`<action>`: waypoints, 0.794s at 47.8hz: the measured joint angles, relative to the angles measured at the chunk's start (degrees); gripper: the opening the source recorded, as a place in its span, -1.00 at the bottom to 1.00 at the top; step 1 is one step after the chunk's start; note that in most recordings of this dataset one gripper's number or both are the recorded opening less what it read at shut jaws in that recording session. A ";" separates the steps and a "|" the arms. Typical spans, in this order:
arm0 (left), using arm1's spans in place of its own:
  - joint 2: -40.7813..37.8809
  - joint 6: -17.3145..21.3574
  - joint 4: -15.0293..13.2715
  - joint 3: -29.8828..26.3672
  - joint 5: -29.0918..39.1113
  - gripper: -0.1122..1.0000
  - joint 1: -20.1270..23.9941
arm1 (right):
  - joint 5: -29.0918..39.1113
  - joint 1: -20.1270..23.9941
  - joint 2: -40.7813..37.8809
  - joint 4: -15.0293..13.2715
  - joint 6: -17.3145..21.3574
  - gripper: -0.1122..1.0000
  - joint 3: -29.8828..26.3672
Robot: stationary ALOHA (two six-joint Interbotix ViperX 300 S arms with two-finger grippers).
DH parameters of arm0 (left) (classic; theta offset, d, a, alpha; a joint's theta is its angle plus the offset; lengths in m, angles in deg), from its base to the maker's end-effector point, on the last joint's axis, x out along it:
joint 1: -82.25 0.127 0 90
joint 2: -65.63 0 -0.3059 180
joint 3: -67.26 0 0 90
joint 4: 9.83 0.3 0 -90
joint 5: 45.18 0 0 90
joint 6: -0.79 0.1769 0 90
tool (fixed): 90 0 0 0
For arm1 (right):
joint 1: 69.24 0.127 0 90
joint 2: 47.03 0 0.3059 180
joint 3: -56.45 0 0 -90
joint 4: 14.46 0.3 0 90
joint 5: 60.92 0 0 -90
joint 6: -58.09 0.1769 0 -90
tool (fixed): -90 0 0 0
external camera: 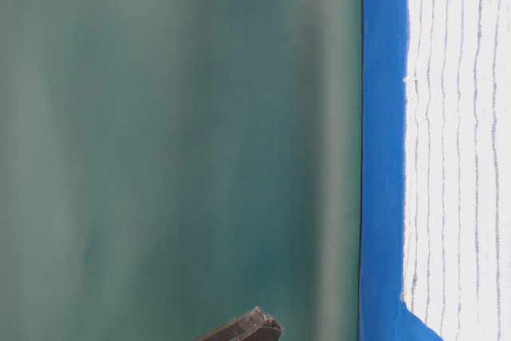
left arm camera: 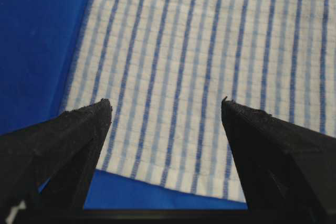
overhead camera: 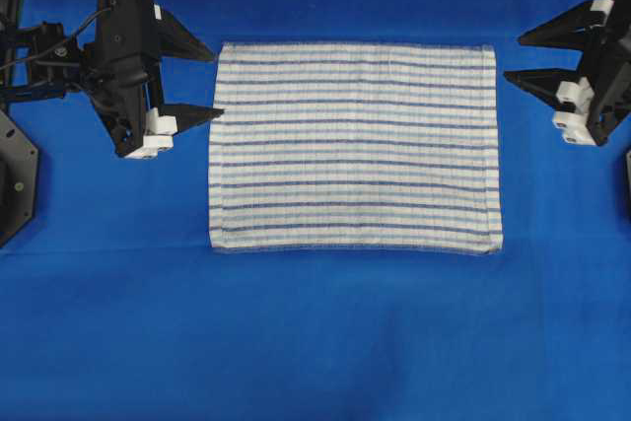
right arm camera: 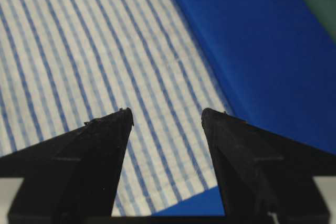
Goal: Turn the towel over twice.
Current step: 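Pinch the towel's far corners again with both grippers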
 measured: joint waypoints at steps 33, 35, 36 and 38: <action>-20.48 5.71 -0.09 2.11 -16.35 0.64 12.39 | -11.60 -17.84 -25.93 -2.72 -0.09 0.30 0.09; -21.53 5.80 0.00 2.11 -17.14 0.64 12.83 | -12.92 -18.63 -27.42 -2.81 -0.09 0.30 0.00; -21.97 5.80 0.00 2.11 -17.49 0.64 13.01 | -13.71 -19.16 -28.39 -2.90 -0.18 0.30 0.09; -22.85 5.71 0.00 2.11 -18.19 0.64 13.27 | -14.77 -19.95 -29.79 -3.08 -0.35 0.30 0.09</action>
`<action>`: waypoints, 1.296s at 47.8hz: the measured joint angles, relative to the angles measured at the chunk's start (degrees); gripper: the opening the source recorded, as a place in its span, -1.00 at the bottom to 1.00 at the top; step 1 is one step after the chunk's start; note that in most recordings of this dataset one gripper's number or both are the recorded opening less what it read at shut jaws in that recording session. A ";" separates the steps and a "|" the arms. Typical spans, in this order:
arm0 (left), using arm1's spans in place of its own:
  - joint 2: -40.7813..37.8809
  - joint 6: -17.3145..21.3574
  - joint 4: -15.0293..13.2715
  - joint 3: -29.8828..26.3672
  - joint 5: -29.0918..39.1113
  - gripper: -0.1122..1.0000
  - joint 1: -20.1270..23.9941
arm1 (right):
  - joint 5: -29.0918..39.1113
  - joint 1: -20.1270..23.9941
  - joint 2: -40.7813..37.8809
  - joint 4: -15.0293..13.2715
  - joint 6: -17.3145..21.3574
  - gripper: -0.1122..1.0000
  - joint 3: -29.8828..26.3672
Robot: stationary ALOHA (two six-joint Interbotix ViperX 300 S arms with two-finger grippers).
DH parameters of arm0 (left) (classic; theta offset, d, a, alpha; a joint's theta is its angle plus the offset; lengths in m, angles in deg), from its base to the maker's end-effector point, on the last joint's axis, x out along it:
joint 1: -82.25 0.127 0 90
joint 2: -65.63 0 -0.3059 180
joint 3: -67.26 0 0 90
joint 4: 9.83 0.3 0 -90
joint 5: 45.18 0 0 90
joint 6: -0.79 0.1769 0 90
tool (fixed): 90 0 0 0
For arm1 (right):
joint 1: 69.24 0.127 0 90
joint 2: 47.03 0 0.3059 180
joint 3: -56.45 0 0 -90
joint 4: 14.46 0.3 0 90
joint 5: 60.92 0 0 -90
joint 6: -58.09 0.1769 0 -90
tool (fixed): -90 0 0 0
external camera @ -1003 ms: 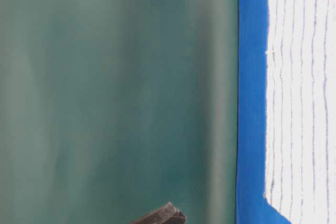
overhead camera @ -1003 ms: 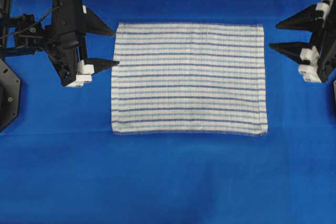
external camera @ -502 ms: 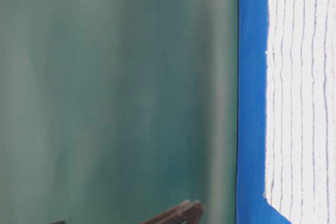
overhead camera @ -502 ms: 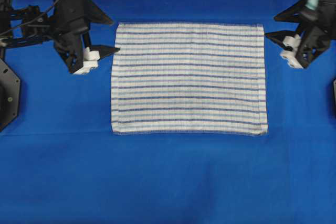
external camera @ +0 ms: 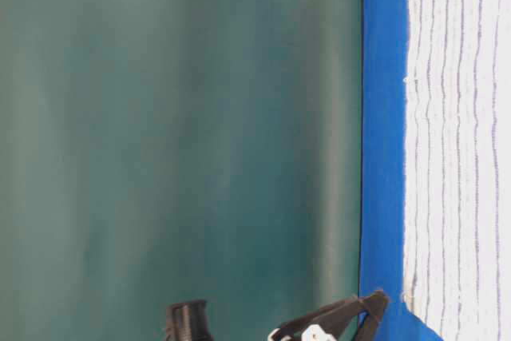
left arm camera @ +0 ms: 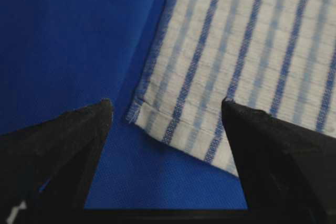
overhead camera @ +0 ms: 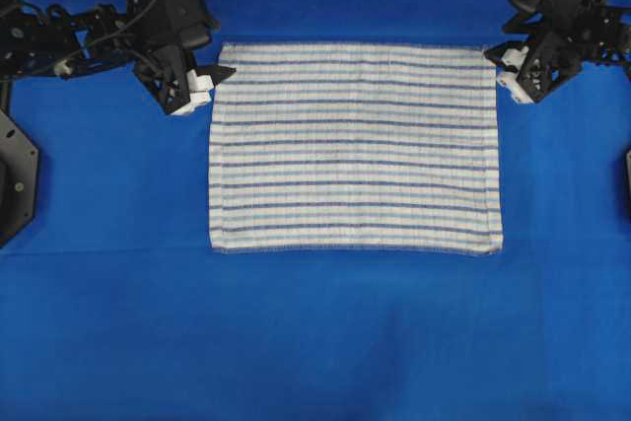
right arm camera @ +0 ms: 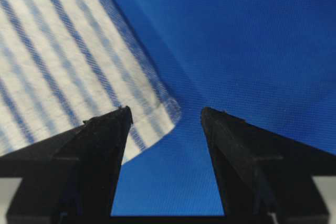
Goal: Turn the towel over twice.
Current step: 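Pinch the towel's far corners again with both grippers, then lift the far corners with both grippers and pull them up and back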
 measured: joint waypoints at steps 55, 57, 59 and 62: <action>-6.33 0.62 0.00 -1.67 1.76 -0.76 2.72 | -6.59 -3.52 -8.70 -1.41 -0.44 -0.72 -2.37; -5.36 0.62 0.00 -2.29 2.55 -0.76 3.08 | -6.50 -3.52 -8.00 -1.41 -0.44 -0.72 -2.64; -4.39 0.70 0.00 -2.90 3.60 -0.76 3.34 | -6.15 -3.69 -7.21 -1.41 -0.44 -0.72 -2.81; -2.99 0.79 0.00 -3.87 5.19 -0.76 3.96 | -5.27 -4.13 -5.54 -1.41 -0.53 -0.72 -3.43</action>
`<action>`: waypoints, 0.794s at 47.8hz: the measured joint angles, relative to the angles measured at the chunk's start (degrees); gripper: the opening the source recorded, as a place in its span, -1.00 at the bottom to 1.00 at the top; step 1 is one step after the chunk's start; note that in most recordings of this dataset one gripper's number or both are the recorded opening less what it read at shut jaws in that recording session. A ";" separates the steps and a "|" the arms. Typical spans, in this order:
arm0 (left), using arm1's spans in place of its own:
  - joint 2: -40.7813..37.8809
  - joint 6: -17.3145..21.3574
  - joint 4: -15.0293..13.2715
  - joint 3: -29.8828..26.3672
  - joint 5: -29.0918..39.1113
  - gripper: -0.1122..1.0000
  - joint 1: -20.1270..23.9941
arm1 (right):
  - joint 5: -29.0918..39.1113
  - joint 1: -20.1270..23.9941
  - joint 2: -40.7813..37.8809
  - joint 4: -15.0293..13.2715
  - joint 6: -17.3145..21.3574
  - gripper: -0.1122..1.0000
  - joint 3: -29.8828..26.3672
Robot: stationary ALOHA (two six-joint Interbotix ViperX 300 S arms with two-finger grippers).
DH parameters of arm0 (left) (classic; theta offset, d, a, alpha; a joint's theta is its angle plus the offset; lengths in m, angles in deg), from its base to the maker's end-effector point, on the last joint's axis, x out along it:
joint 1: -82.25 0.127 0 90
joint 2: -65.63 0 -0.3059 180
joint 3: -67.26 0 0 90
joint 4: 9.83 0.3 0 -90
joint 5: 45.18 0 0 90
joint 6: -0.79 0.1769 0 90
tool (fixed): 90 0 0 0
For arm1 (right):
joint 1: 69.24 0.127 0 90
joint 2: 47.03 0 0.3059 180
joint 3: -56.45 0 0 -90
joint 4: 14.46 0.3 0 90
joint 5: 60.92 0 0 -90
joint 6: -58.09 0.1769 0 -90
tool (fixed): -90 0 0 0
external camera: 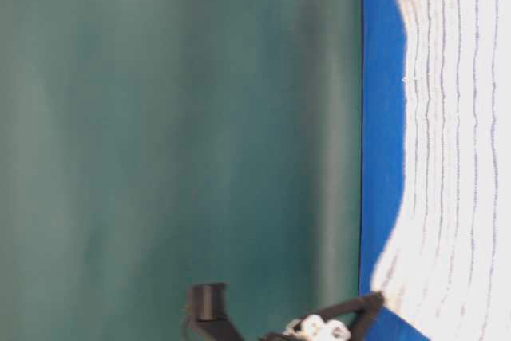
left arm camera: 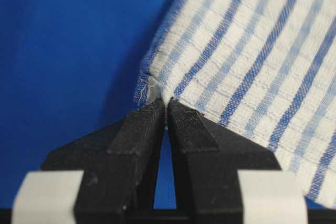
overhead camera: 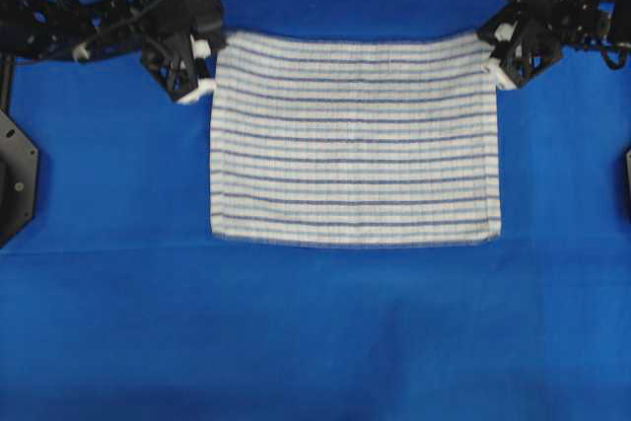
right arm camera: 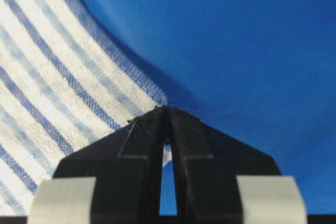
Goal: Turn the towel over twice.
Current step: 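Lift the far corners with both grippers and pull them up and back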
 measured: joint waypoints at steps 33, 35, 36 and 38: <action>8.35 6.86 0.00 -10.02 6.15 -0.76 9.84 | 8.17 -7.38 9.23 -6.86 -3.52 -0.72 -12.74; 8.26 7.38 0.00 -10.72 6.06 -0.76 10.02 | 8.17 -7.65 9.23 -7.21 -3.43 -0.72 -13.36; 8.35 7.65 0.00 -10.99 6.06 -0.76 10.20 | 8.17 -7.73 9.23 -7.47 -3.43 -0.72 -13.71; 8.26 8.17 0.00 -11.60 5.98 -0.76 10.55 | 8.17 -7.82 9.23 -7.82 -3.52 -0.72 -14.24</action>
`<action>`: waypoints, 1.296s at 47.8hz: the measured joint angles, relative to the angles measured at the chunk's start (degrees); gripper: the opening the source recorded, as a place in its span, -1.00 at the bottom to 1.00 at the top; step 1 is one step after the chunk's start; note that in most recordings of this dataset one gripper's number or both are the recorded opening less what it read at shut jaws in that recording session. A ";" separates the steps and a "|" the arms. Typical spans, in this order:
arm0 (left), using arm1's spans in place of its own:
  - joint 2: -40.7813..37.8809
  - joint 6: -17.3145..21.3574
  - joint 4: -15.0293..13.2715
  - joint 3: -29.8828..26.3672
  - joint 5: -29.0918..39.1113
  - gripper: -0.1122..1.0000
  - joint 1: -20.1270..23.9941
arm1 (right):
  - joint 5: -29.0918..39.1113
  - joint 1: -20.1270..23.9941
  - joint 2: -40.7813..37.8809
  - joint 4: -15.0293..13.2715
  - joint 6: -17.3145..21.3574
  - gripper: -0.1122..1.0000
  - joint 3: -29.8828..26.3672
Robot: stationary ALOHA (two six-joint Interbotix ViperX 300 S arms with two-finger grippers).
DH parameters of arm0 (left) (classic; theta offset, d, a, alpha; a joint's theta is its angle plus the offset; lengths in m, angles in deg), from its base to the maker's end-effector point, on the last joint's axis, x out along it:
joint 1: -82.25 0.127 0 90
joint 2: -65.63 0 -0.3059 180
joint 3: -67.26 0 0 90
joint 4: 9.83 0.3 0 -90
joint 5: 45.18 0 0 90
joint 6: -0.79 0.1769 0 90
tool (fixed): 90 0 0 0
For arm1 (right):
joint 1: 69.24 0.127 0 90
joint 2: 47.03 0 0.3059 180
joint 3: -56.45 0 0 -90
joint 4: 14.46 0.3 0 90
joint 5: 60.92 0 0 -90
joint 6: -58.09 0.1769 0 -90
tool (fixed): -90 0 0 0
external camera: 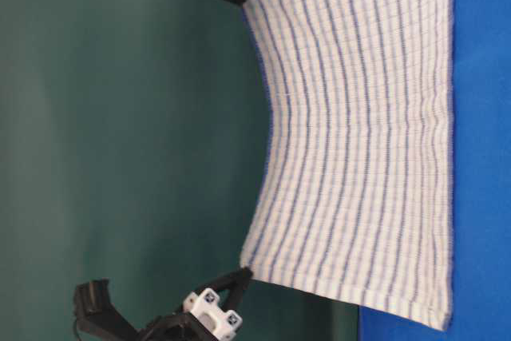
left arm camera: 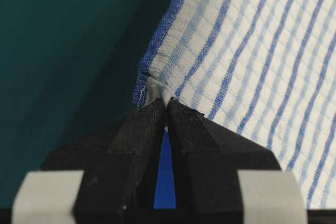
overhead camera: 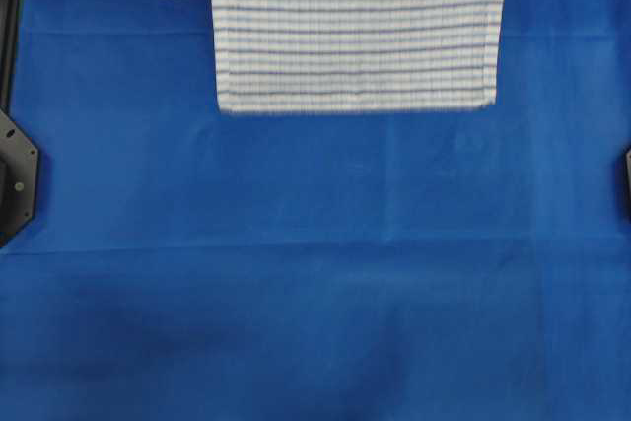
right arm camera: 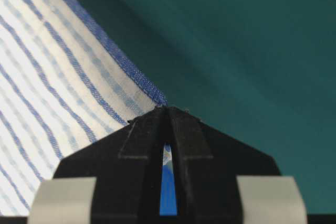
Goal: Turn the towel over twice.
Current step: 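Lift the far corners with both grippers and pull them up and back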
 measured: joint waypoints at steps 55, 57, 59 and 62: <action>21.18 -2.90 -0.09 11.60 -0.62 -0.76 -11.43 | 14.94 14.68 24.17 0.35 1.14 -0.72 4.83; 21.80 -3.08 -0.09 12.39 -0.53 -0.76 -12.74 | 16.35 16.61 25.05 1.41 1.14 -0.72 5.45; 22.24 -3.25 -0.09 13.18 -0.44 -0.76 -13.71 | 17.58 18.72 25.75 2.64 1.23 -0.72 6.06; 22.76 -3.60 -0.18 14.33 -0.35 -0.76 -15.47 | 19.07 21.71 26.46 4.31 1.14 -0.72 6.86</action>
